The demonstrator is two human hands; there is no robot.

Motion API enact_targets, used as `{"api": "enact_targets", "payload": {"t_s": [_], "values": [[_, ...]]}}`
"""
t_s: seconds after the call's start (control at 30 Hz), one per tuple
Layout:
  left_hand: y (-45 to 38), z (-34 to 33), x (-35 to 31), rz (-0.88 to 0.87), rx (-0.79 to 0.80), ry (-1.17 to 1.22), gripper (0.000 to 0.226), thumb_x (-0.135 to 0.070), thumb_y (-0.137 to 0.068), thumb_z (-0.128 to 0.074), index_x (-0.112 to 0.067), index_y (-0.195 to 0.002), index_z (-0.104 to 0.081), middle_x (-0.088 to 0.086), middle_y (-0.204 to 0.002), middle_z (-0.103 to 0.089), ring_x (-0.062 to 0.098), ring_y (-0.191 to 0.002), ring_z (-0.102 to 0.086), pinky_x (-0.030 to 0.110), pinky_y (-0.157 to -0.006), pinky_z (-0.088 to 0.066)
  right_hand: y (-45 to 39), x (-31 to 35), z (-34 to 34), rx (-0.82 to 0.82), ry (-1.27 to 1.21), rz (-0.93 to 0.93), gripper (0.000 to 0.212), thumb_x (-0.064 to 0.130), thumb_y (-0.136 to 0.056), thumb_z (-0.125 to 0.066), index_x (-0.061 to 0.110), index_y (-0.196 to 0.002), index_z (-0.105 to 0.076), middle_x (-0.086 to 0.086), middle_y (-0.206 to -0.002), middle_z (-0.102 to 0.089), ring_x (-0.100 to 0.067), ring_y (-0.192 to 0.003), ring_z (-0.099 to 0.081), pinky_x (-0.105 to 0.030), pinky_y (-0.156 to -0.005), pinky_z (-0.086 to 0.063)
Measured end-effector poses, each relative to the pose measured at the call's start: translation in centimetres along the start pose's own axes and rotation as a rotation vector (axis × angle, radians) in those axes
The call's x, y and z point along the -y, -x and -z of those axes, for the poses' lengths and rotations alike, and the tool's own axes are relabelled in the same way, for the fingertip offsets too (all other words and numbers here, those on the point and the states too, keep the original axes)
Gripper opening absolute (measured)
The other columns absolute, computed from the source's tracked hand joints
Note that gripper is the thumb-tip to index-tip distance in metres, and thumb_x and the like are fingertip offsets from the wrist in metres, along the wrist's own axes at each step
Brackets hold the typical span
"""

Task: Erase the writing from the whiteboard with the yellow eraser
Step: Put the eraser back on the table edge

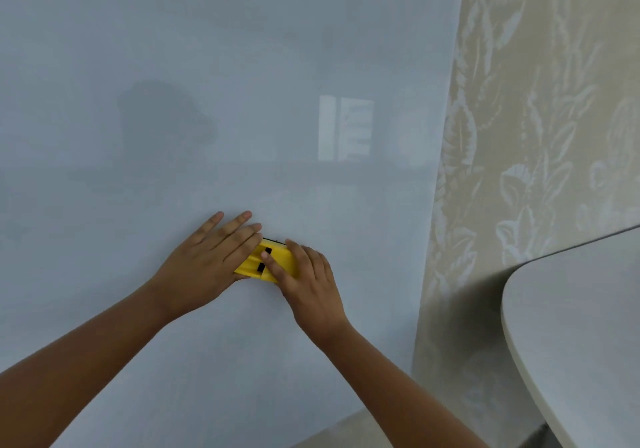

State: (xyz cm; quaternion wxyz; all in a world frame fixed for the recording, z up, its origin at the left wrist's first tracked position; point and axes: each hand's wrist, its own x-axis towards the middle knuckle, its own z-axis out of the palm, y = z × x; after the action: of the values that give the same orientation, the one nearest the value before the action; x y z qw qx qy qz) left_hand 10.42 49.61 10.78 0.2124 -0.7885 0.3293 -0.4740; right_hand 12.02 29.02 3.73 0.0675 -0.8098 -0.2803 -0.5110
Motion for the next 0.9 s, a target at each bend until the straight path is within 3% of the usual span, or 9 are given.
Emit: {"api": "enact_targets", "payload": {"t_s": [0.13,0.23,0.3,0.37,0.47,0.63,0.8,0.9], "values": [[-3.8,-1.2,-2.6,0.004,-0.020,0.057,0.060,-0.041,-0.101,-0.024,0.000,-0.121,-0.062,0.016,-0.128,-0.061,0.034,-0.126,-0.049,0.050,-0.103,-0.040,1.2,-3.8,2.2,0.064,0.058,-0.027,0.077,0.001,-0.078,-0.064,0.023,-0.142,-0.027,-0.021,-0.130,-0.052,-0.035,-0.114,-0.051,-0.044,-0.099,-0.042],[-6.7,-2.2,-4.9,-0.003,-0.068,0.127,0.050,-0.040,-0.089,-0.056,0.001,-0.115,-0.065,0.016,-0.121,-0.065,0.034,-0.123,-0.052,0.050,-0.100,-0.043,2.6,-6.9,4.2,0.122,0.123,-0.081,0.069,0.018,-0.084,-0.065,0.009,-0.141,-0.027,-0.017,-0.127,-0.056,-0.031,-0.111,-0.056,-0.040,-0.099,-0.044],[-8.6,-2.7,-6.9,-0.006,-0.075,0.237,0.059,-0.036,-0.071,-0.081,0.003,-0.113,-0.067,0.016,-0.117,-0.066,0.034,-0.118,-0.056,0.051,-0.096,-0.046,3.9,-8.9,6.0,0.164,0.180,-0.122,0.071,0.025,-0.080,-0.070,0.001,-0.137,-0.035,-0.014,-0.122,-0.060,-0.028,-0.108,-0.059,-0.038,-0.099,-0.045],[-10.3,-3.2,-9.3,0.007,-0.063,0.400,0.067,-0.028,-0.058,-0.091,0.004,-0.112,-0.067,0.017,-0.115,-0.067,0.035,-0.112,-0.061,0.050,-0.089,-0.051,5.3,-10.7,7.9,0.216,0.239,-0.147,0.075,0.027,-0.073,-0.077,-0.001,-0.133,-0.042,-0.013,-0.117,-0.062,-0.028,-0.104,-0.062,-0.036,-0.095,-0.047],[-12.6,-3.8,-13.1,0.075,-0.060,0.681,0.068,-0.015,-0.060,-0.091,0.004,-0.119,-0.062,0.018,-0.122,-0.063,0.033,-0.107,-0.063,0.045,-0.082,-0.056,7.0,-13.0,11.0,0.284,0.297,-0.178,0.079,0.026,-0.067,-0.081,-0.001,-0.132,-0.044,-0.014,-0.114,-0.064,-0.029,-0.102,-0.063,-0.034,-0.083,-0.053],[-16.7,-4.4,-19.6,0.099,-0.069,0.931,0.064,-0.018,-0.081,-0.075,-0.002,-0.136,-0.047,0.013,-0.138,-0.050,0.028,-0.122,-0.052,0.041,-0.090,-0.052,10.2,-16.3,16.5,0.379,0.407,-0.243,0.079,0.023,-0.063,-0.084,-0.002,-0.129,-0.047,-0.016,-0.111,-0.064,-0.030,-0.097,-0.065,-0.032,-0.065,-0.056],[-20.2,-3.8,-27.0,0.086,0.027,1.098,0.065,-0.025,-0.089,-0.066,-0.009,-0.144,-0.035,0.005,-0.147,-0.038,0.023,-0.126,-0.045,0.038,-0.095,-0.047,15.3,-18.7,21.4,0.498,0.461,-0.381,0.076,0.020,-0.071,-0.078,0.002,-0.135,-0.040,-0.016,-0.118,-0.060,-0.031,-0.103,-0.062,-0.034,-0.069,-0.056],[-21.2,-3.4,-31.3,0.077,0.090,1.201,0.066,-0.022,-0.089,-0.066,-0.009,-0.144,-0.034,0.006,-0.147,-0.037,0.024,-0.126,-0.045,0.036,-0.096,-0.043,18.5,-19.7,23.5,0.587,0.460,-0.490,0.071,0.023,-0.083,-0.066,0.008,-0.142,-0.029,-0.017,-0.132,-0.050,-0.032,-0.116,-0.053,-0.039,-0.081,-0.053]]}}
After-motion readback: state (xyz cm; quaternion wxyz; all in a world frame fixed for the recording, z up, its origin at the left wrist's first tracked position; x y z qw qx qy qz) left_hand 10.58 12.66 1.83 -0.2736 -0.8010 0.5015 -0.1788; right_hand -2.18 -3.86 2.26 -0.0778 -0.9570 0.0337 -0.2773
